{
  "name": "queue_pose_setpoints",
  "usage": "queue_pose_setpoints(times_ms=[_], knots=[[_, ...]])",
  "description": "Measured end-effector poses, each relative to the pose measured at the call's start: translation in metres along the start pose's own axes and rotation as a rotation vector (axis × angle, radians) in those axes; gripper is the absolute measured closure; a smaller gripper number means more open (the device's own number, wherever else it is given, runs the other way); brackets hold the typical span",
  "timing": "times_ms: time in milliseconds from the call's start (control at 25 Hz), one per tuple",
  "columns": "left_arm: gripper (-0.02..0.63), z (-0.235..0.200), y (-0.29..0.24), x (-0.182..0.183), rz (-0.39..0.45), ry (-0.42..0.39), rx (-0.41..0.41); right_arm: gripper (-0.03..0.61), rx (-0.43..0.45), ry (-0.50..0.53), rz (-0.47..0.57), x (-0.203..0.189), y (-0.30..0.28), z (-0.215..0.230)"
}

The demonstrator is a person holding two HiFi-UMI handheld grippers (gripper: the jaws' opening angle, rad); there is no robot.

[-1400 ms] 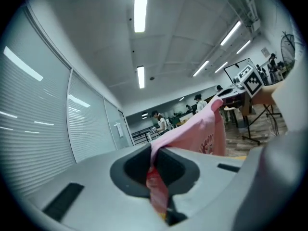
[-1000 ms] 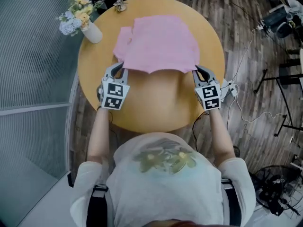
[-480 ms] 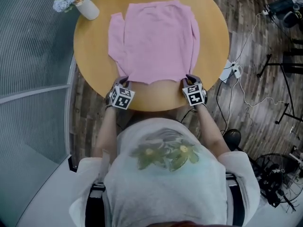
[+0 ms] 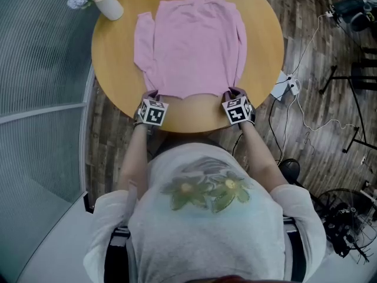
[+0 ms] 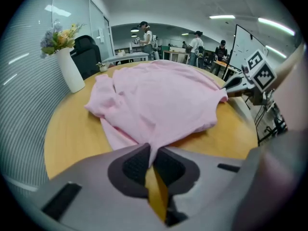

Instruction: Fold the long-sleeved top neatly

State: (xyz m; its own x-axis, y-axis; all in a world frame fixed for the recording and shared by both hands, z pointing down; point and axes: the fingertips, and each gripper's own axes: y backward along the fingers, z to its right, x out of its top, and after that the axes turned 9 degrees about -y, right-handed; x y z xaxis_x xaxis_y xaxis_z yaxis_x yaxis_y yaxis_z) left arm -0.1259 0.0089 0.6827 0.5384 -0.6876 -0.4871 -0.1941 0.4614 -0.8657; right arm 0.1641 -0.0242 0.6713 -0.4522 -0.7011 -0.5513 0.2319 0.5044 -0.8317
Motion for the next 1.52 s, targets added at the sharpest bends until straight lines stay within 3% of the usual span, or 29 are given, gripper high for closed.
queue_pose_setpoints(times_ms=[120,240,320,560,680,960,1240,1520], knots=[[0.597,0.002,-0.001,-0.001,-0.008,-0.01,0.003,0.543,0.0,0.011,-0.007,-0.001,0.0,0.0],[0.588,0.002,0.002,-0.003,-0.047,0.018,-0.05,0.538,0.052,-0.01,-0.048,-0.003,0.002,-0.004],[0.52,-0.002,0.008,-0.001,-0.065,0.045,-0.084,0.471,0.103,-0.057,-0.081,-0.004,0.005,-0.005],[0.453,0.003,0.035,0.015,0.0,0.072,-0.211,0.425,0.196,-0.227,-0.007,0.013,0.029,0.002],[0.453,-0.014,0.053,0.024,0.059,0.123,-0.207,0.351,0.259,-0.32,0.019,0.023,0.041,0.005],[0.453,-0.036,0.065,0.048,0.119,0.147,-0.179,0.348,0.29,-0.509,0.109,0.043,0.054,0.046],[0.453,-0.018,0.052,0.121,0.217,0.082,-0.207,0.348,0.319,-0.652,0.261,0.115,0.047,0.086],[0.454,-0.005,0.007,0.153,0.144,-0.009,-0.239,0.348,0.297,-0.689,0.303,0.179,0.016,0.144]])
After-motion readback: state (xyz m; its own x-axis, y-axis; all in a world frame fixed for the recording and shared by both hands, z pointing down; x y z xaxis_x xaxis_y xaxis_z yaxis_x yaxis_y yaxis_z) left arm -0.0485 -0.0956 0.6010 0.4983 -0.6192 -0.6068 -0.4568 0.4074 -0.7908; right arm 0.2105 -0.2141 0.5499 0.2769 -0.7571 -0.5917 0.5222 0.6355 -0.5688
